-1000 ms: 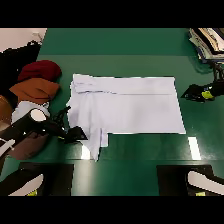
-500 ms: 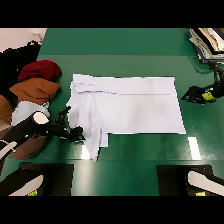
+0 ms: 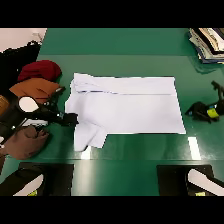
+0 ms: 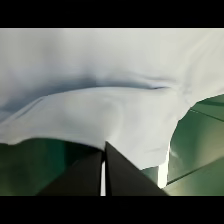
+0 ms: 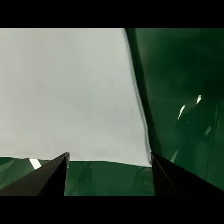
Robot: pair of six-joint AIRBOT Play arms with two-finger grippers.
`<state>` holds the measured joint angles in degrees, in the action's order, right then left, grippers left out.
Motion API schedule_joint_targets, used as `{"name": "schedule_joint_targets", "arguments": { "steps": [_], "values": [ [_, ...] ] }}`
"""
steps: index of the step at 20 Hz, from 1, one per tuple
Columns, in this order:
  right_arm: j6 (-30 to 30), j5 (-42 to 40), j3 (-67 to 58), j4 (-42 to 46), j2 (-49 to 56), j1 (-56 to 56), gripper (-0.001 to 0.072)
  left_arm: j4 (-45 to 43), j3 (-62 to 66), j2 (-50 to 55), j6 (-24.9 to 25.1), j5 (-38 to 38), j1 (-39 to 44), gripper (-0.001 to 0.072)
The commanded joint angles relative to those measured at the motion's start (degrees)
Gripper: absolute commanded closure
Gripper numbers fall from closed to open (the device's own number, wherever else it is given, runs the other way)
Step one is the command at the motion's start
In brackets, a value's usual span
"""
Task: Fold the shirts.
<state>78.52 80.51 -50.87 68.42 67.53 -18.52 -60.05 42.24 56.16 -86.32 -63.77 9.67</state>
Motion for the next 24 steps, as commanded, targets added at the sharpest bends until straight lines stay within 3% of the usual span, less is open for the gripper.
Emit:
{"name": "schedule_joint_targets", "arguments": {
  "steps": [1,9,10,13,19,22,24],
  "values": [
    [-1.09,-1.55,9.38,0.42,-0.92,-7.56,0.0218,-1.25,3.34,-0.98,-0.44,-1.73,-0.02,0.0687],
    [-2.1,-10.45,15.19,-4.5,-0.9,-5.16,0.0267,-1.18,3.34,-0.98,-0.46,-1.88,-0.02,0.0686],
    [-2.12,-10.47,15.19,-4.33,-0.9,-3.34,0.0333,-1.18,3.34,-0.98,-0.44,-1.88,-0.02,0.0687],
    [-4.59,-9.31,14.99,-3.89,-0.96,1.22,0.0699,-3.04,3.37,-1.01,-0.28,-3.43,-0.02,0.0688],
    [-3.96,2.45,10.86,5.09,-11.58,2.21,0.0696,-15.87,3.23,-11.26,-5.79,-15.06,-0.02,0.0689],
    [-3.96,11.08,10.88,5.27,-21.29,-1.44,0.0697,-12.44,3.17,-17.55,-7.37,-26.82,-0.02,0.0687],
    [-2.36,12.9,10.14,5.11,-26.03,-3.37,0.0697,-6.84,3.23,-18.84,-7.82,-29.42,-0.02,0.0687]
  ]
}}
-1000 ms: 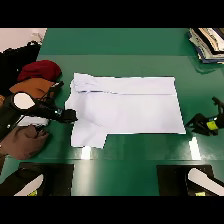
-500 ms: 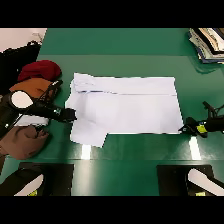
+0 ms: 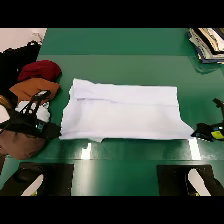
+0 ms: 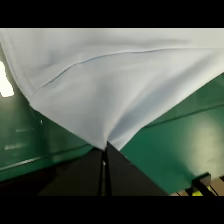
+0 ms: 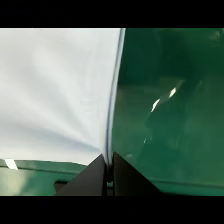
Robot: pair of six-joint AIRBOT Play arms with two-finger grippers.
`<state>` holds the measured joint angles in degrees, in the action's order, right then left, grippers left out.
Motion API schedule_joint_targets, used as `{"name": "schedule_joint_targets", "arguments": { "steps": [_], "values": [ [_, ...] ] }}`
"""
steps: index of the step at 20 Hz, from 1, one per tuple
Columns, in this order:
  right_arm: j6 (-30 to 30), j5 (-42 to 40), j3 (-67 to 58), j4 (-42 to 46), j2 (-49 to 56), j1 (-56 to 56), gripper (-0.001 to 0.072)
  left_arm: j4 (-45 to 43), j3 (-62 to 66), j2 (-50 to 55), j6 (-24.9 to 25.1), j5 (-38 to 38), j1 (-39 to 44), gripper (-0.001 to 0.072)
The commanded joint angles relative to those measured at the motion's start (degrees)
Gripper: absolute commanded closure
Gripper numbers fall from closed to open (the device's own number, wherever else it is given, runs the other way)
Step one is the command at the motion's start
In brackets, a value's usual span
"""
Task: Fold the shirts.
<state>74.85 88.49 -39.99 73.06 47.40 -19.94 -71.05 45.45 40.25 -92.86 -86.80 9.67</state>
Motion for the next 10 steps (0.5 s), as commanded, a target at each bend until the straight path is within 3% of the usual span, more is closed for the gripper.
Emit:
{"name": "schedule_joint_targets", "arguments": {
  "steps": [1,4,10],
  "values": [
    [1.77,4.44,-1.86,0.02,-6.32,-1.6,0.0697,4.66,0.02,-2.73,-1.27,-4.09,-0.02,0.0688],
    [2.75,1.03,-8.17,0.0,-1.49,2.91,0.0697,3.65,0.7,0.74,0.44,7.67,-0.02,0.0687],
    [4.5,-5.73,-24.57,0.0,20.37,11.56,0.0697,1.81,14.16,24.37,4.85,24.72,-0.09,0.0687]
  ]
}}
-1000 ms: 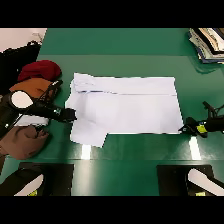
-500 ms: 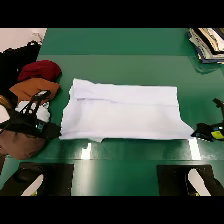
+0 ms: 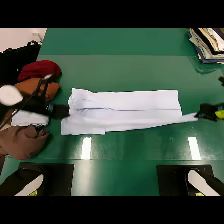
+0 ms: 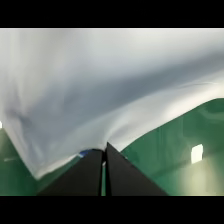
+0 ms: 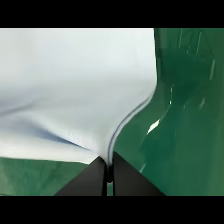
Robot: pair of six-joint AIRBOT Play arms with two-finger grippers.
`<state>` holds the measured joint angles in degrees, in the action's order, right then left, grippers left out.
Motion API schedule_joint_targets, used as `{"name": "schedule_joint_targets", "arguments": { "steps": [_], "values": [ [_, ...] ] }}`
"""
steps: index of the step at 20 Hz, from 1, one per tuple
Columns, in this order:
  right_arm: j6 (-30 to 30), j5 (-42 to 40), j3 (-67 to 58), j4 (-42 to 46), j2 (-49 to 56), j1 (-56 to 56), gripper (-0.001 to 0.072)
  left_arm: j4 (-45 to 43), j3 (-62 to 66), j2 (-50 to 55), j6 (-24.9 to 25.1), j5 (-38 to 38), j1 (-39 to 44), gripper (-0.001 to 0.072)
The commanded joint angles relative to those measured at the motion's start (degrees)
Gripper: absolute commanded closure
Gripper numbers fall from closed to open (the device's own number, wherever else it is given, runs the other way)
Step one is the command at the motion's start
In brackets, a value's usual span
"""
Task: Fold the shirts.
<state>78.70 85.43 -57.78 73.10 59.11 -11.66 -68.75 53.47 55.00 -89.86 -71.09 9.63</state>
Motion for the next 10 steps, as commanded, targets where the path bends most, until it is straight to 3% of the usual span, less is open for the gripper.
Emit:
{"name": "schedule_joint_targets", "arguments": {
  "steps": [1,6,10],
  "values": [
    [0.76,-3.21,-9.49,-0.07,12.31,4.17,0.0697,-0.52,9.75,13.79,1.88,10.4,-0.04,0.0687],
    [1.44,-3.39,-21.53,-0.17,26.51,5.46,0.0696,-2.84,23.76,29.24,3.1,11.63,-0.04,0.0687],
    [1.4,-3.37,-28.26,-6.69,33.66,3.98,0.0696,-4.66,25.7,31.78,2.62,15.5,-0.15,0.0686]
  ]
}}
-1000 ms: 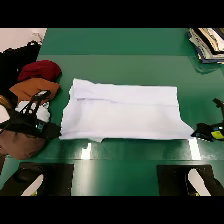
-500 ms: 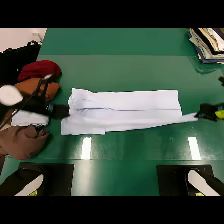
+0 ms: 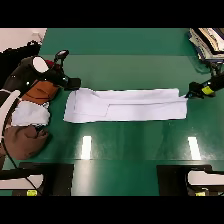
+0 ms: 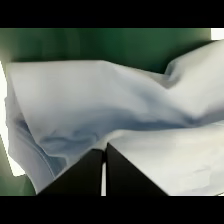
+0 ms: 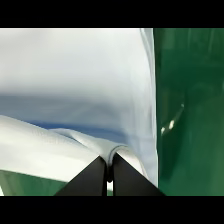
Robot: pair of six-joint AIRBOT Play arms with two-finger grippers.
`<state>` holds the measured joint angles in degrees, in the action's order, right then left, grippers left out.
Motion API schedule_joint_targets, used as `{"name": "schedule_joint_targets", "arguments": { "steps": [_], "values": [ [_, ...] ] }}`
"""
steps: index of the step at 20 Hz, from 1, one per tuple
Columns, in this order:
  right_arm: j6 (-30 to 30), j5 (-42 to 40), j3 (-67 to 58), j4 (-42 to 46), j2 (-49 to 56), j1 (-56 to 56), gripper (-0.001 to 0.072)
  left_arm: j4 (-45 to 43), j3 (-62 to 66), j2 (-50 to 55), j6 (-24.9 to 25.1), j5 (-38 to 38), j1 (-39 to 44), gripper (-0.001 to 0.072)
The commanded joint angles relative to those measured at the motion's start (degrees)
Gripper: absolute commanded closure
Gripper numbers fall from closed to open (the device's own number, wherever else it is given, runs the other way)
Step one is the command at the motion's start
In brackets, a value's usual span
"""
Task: Fold the shirts.
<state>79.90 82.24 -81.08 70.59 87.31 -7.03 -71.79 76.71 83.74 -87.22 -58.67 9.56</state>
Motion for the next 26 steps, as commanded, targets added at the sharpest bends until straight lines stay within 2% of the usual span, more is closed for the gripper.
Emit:
{"name": "schedule_joint_targets", "arguments": {
  "steps": [1,2,3,4,5,8,9,10,11,12,14,17,22,23,24,25,26],
  "values": [
    [0.2,-0.24,-6.23,-6.12,6.97,-1.2,0.0696,-1.92,2.47,3.04,0.0,3.48,-0.09,0.0687],
    [0.17,-0.24,-7.32,-7.78,8.35,-1.75,0.0686,-1.95,2.47,3.04,0.0,3.5,-0.09,0.0686],
    [0.13,-0.37,-8.09,-9.07,9.35,-2.01,0.0507,-1.97,2.47,3.04,0.02,3.32,-0.09,0.063],
    [0.13,-0.48,-8.81,-9.75,10.19,-2.69,0.0243,-1.95,2.47,3.04,-0.02,3.26,-0.09,0.032],
    [-0.09,-0.31,-9.42,-9.84,10.73,-3.15,0.0219,-2.01,2.56,3.02,-0.26,3.02,-0.09,0.0089],
    [-3.32,3.17,-9.35,-9.57,10.82,-5.79,0.0219,-2.45,5.51,3.02,-0.37,-2.93,-0.09,0.0091],
    [-4.63,5.01,-8.7,-9.66,10.71,-7.17,0.022,-2.43,7.13,2.99,-0.15,-5.81,-0.09,0.0137],
    [-5.64,6.36,-7.43,-9.62,10.69,-8.57,0.022,-2.38,8.57,2.99,0.98,-8.52,-0.07,0.0389],
    [-6.62,6.8,-5.79,-9.62,10.69,-9.84,0.022,-1.62,9.4,2.99,2.03,-10.08,-0.07,0.0589],
    [-7.72,6.49,-3.52,-9.75,10.69,-11.23,0.0219,-0.28,9.66,2.99,2.34,-10.47,-0.07,0.0684],
    [-11.08,4.17,1.22,-13.55,10.84,-13.51,0.0201,3.02,9.53,3.1,2.29,-10.29,0.04,0.0686],
    [-12.55,1.53,5.62,-20.15,13.11,-15.52,0.0202,4.13,9.53,3.17,2.16,-8.94,1.99,0.0686],
    [-14.4,1.27,6.08,-24.98,17.25,-10.93,0.0218,4.17,9.53,4.44,1.36,-5.64,7.93,0.0687],
    [-14.97,1.2,6.08,-24.92,17.31,-9.38,0.0304,4.22,9.53,5.29,0.39,-5.29,9.07,0.0686],
    [-16.61,1.36,6.01,-25.0,17.25,-8.2,0.0425,4.72,9.55,6.36,0.0,-4.79,10.34,0.0687],
    [-18.01,1.75,5.7,-24.96,17.18,-7.32,0.0613,5.86,9.55,7.72,-0.04,-3.78,11.63,0.0687],
    [-18.47,2.67,4.68,-25.11,17.16,-6.64,0.0696,7.45,9.55,9.09,-0.02,-2.36,12.81,0.0687]
  ]
}}
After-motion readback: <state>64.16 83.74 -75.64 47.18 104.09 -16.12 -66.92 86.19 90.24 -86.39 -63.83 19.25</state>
